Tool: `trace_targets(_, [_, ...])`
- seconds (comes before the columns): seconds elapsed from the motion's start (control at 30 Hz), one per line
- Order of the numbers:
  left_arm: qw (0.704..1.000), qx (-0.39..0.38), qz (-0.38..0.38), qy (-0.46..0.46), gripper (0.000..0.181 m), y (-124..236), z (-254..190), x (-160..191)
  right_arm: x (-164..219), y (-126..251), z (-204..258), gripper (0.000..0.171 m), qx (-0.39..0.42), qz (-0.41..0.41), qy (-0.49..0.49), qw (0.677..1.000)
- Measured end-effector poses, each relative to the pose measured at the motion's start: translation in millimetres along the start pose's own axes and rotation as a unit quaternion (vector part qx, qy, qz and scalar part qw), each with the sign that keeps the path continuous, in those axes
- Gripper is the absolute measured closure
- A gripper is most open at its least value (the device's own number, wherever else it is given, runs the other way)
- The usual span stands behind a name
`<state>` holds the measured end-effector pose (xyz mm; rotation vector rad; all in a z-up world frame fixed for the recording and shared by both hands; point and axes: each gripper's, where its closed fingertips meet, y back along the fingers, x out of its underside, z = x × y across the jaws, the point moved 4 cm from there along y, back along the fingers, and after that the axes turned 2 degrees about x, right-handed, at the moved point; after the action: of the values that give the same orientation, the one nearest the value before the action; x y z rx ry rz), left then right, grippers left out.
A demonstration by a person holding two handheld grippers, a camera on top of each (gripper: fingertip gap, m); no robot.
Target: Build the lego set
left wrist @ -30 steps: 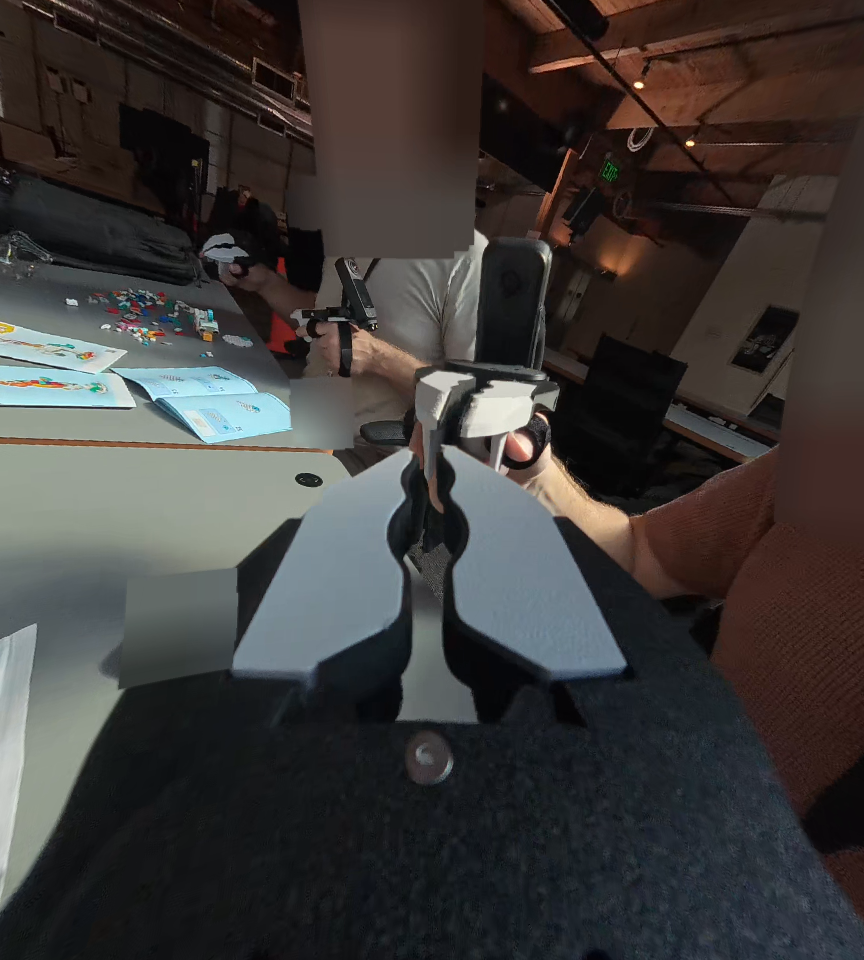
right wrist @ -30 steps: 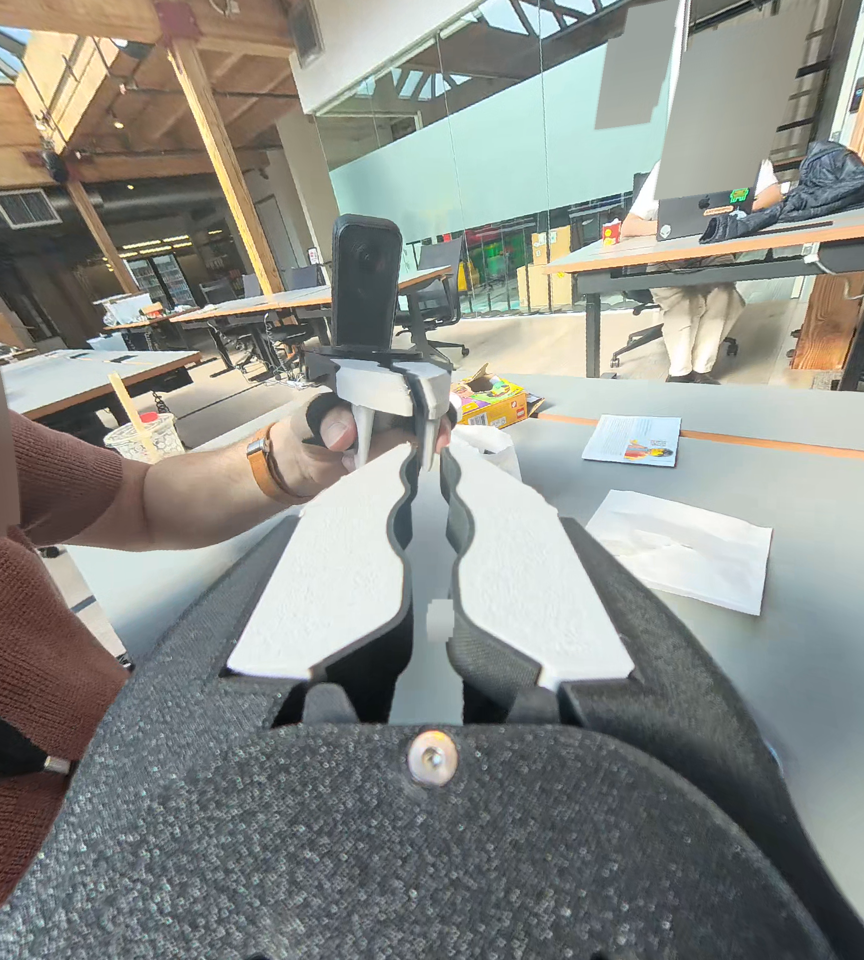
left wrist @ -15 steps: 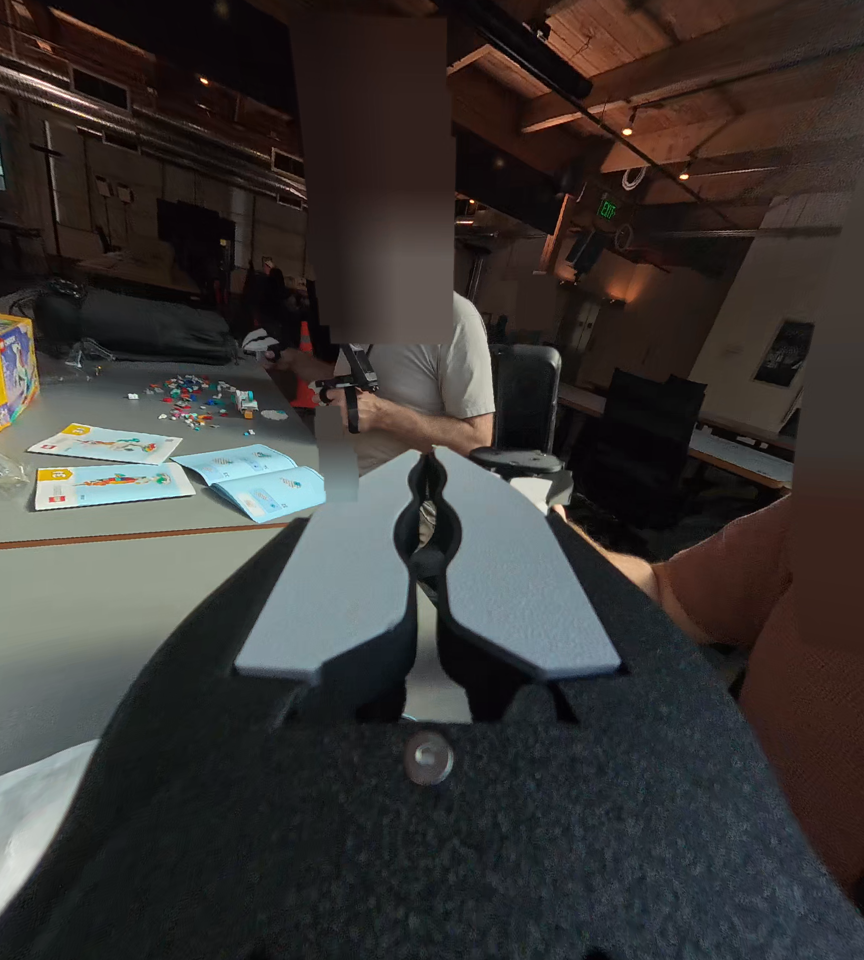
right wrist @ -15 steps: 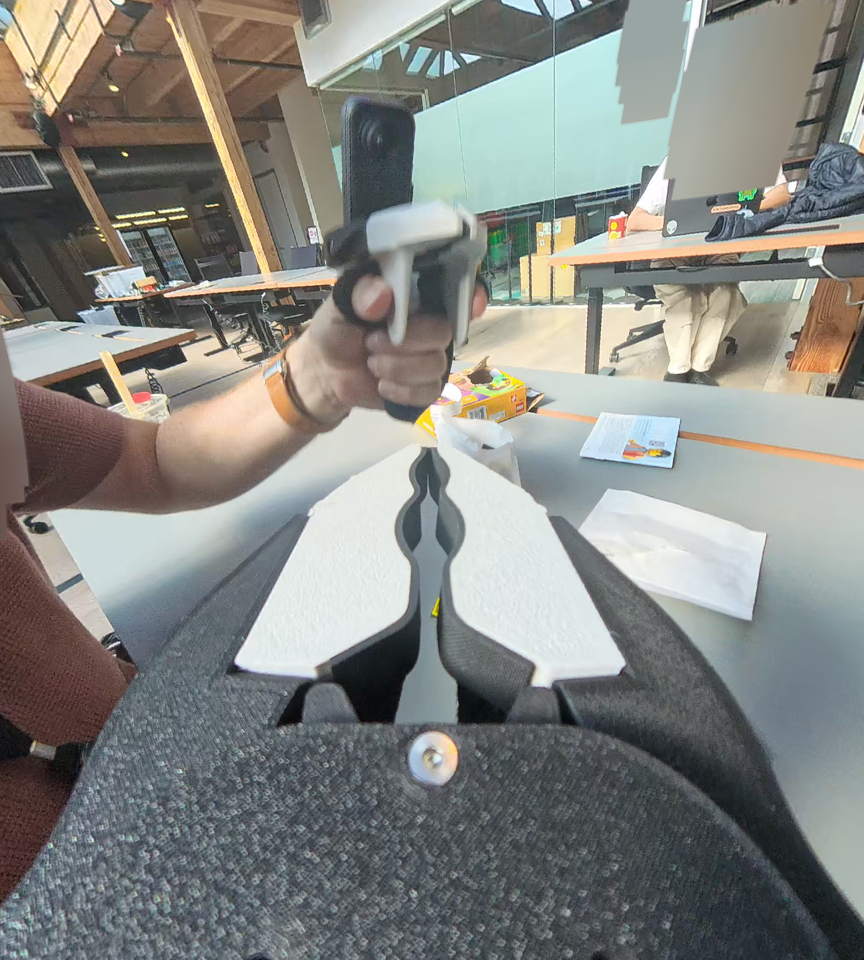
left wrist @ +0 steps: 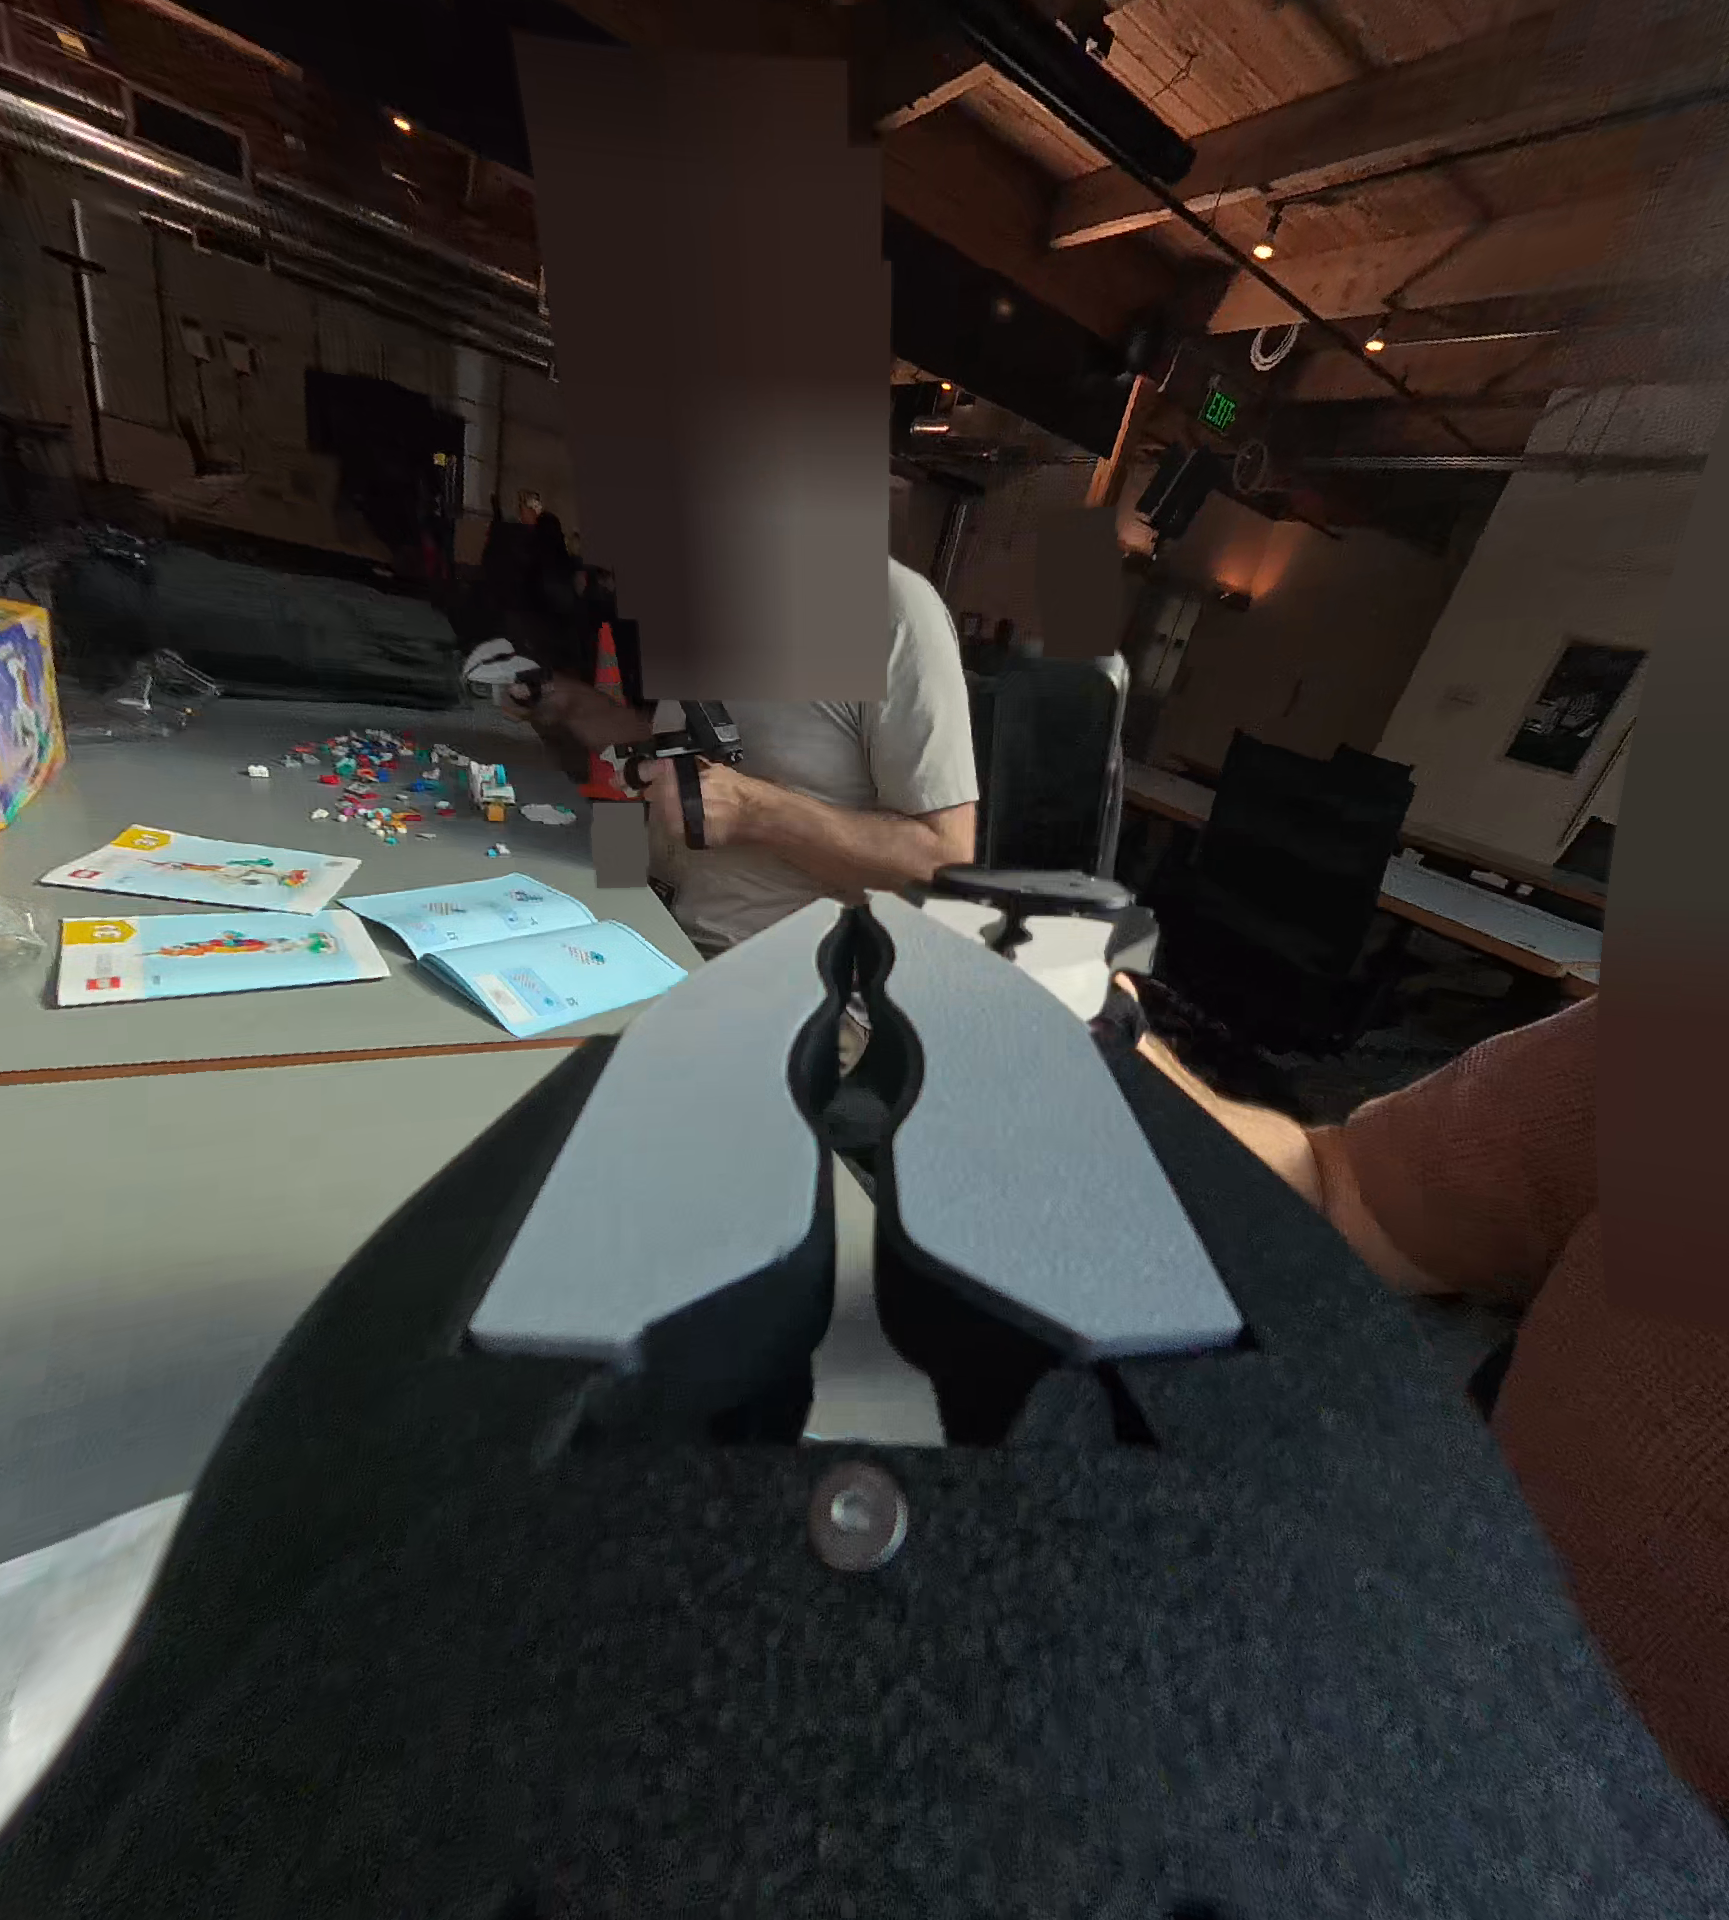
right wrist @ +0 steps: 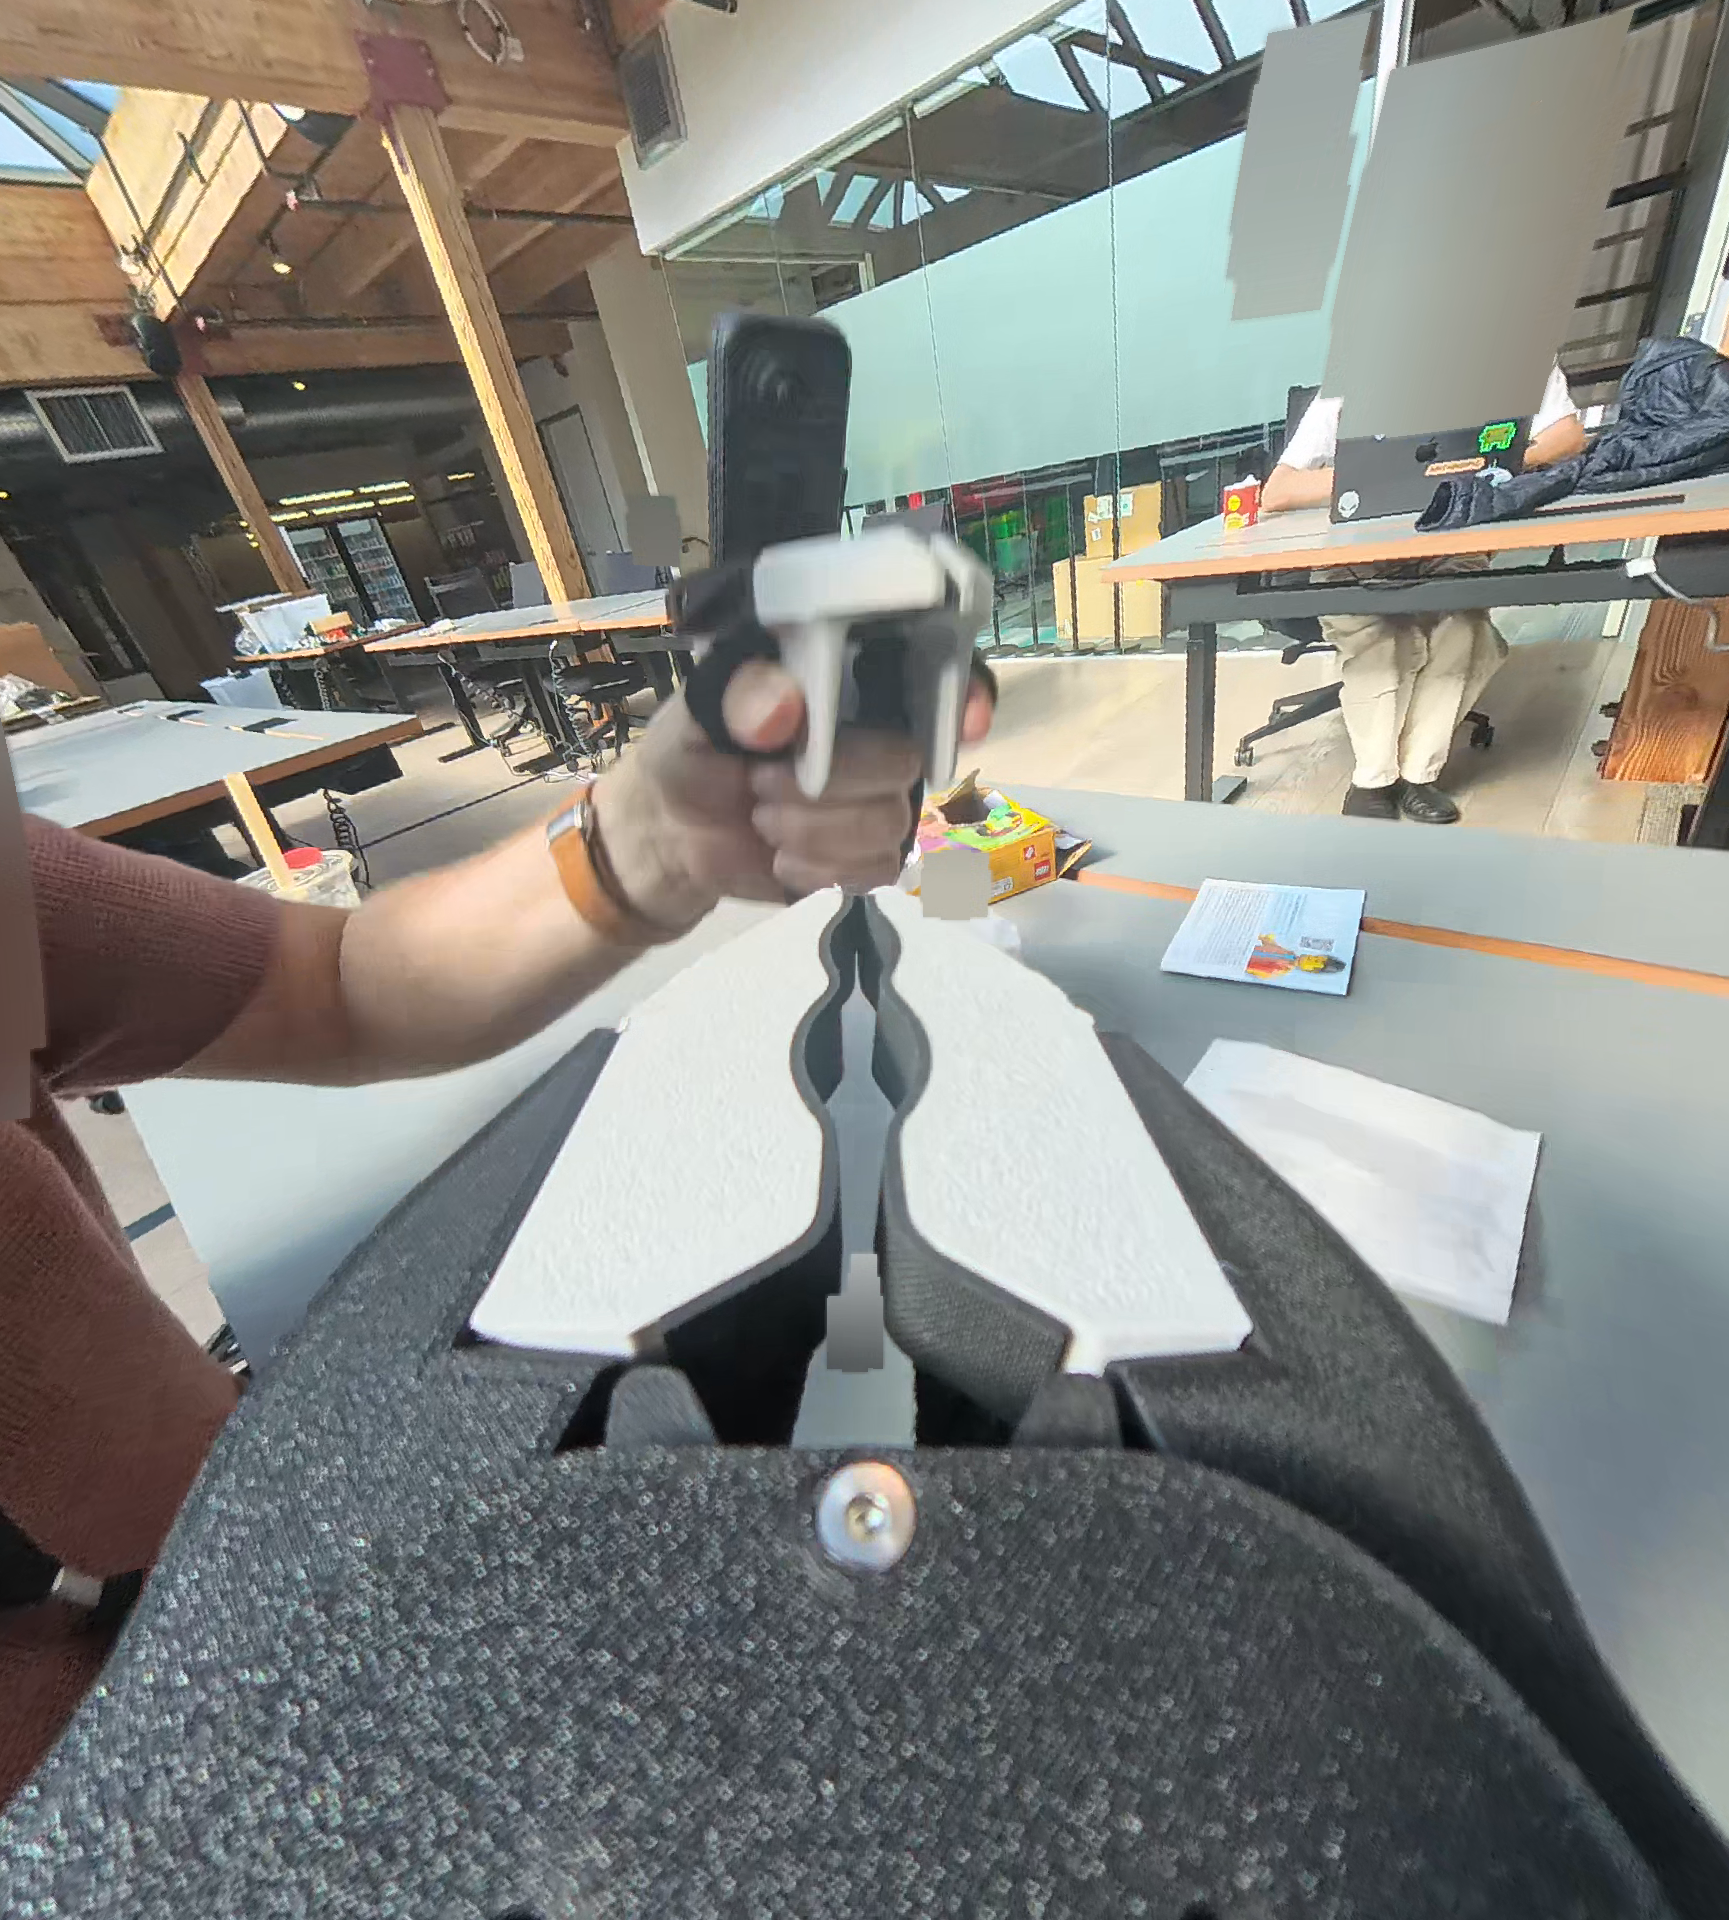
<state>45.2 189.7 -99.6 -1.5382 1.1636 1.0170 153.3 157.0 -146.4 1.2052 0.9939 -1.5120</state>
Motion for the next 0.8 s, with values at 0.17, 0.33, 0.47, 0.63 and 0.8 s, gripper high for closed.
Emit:
trace_targets(0.17, [0.998, -0.035, -0.001, -0.056, 0.181, 27.4, 9.8, -59.0, 65.6, 53.5, 1.0, 0.171, 0.049, 0.001, -0.076, 0.996])
trace_targets(0.33, [0.999, -0.021, 0.006, -0.027, 0.181, 20.4, 8.5, -30.8, 62.8, 47.3, 1.3, 0.171, 0.051, 0.001, -0.065, 0.997])
trace_targets(0.47, [0.998, 0.024, 0.06, -0.012, 0.181, -6.4, -18.1, 19.9, 26.5, 38.3, -1.8, 0.171, 0.076, -0.045, -0.023, 0.996])
trace_targets(0.63, [0.995, 0.058, 0.076, 0.008, 0.181, -24.8, -33.0, 52.1, 10.9, 13.7, 8.3, 0.171, 0.037, -0.012, 0.006, 0.999])
trace_targets(0.8, [0.995, -0.055, 0.074, -0.034, 0.181, 98.8, -21.2, -8.0, -29.9, 141.8, -8.1, 0.171, 0.129, 0.007, 0.037, 0.991])
